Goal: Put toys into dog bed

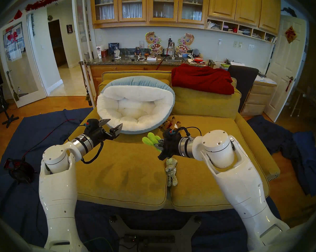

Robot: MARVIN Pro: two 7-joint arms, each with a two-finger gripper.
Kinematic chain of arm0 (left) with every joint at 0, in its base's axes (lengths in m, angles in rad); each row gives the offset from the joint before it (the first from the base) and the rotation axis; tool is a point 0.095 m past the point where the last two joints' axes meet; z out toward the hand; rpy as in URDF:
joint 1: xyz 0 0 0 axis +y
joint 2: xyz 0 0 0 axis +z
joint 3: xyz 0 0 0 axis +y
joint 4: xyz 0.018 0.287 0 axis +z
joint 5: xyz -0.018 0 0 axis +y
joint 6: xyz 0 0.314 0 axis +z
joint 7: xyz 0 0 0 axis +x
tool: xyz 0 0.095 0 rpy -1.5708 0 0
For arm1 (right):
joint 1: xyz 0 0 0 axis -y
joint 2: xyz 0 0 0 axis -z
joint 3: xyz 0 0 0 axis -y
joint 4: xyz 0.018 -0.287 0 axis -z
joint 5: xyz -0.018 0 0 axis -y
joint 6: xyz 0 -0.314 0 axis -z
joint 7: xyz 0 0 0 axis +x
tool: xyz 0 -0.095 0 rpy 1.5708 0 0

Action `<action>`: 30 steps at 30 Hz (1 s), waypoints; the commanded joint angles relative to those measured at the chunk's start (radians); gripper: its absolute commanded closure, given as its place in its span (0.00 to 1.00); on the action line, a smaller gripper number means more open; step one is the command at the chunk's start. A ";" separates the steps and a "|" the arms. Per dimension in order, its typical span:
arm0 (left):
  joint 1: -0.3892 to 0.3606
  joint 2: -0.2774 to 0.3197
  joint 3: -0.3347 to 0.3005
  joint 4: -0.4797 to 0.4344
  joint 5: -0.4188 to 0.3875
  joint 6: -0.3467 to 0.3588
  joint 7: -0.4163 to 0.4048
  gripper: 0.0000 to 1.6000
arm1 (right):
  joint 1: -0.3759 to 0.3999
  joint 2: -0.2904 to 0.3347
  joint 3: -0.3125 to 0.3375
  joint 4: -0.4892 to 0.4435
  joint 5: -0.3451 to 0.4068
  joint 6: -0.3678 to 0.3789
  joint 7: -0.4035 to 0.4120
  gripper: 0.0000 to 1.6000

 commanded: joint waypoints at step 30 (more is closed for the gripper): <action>-0.060 0.028 0.015 -0.009 -0.182 0.372 -0.290 0.00 | 0.012 -0.028 -0.021 -0.043 0.014 -0.074 -0.035 1.00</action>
